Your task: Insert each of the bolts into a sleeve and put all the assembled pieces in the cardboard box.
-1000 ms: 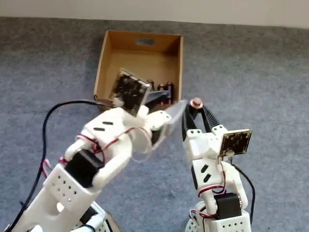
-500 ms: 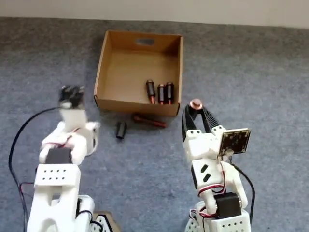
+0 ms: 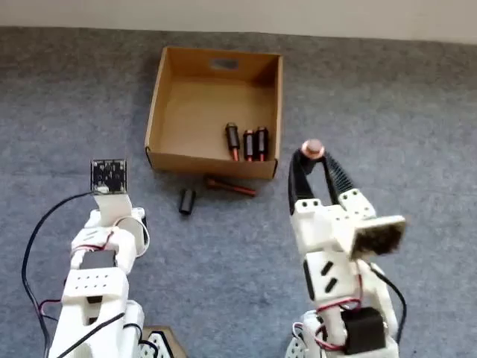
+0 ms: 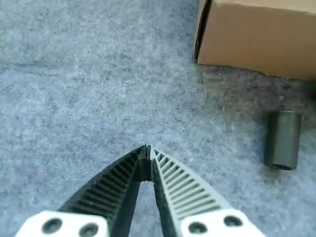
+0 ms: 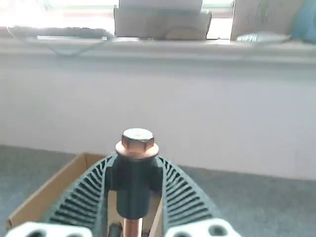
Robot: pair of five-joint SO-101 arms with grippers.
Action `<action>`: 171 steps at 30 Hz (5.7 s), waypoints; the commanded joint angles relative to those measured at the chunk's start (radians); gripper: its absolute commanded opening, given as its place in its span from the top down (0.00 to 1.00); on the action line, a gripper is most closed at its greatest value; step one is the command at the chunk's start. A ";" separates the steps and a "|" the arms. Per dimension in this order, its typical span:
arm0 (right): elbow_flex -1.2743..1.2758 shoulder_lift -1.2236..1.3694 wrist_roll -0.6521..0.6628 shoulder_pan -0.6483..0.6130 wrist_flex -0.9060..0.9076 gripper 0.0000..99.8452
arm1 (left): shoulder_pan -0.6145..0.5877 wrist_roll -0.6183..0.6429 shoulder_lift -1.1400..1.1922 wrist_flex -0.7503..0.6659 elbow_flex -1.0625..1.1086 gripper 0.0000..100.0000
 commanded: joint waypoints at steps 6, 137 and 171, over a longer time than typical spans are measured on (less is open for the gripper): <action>-0.549 0.479 0.015 -0.102 -0.005 0.99 | -0.002 -0.006 0.004 -0.083 0.019 0.97; -1.302 1.842 -0.371 -0.302 0.791 0.86 | -0.163 0.083 0.001 -0.086 -0.015 0.98; -0.903 2.055 -0.382 -0.559 0.048 0.86 | -0.349 0.269 0.001 -0.086 -0.038 0.98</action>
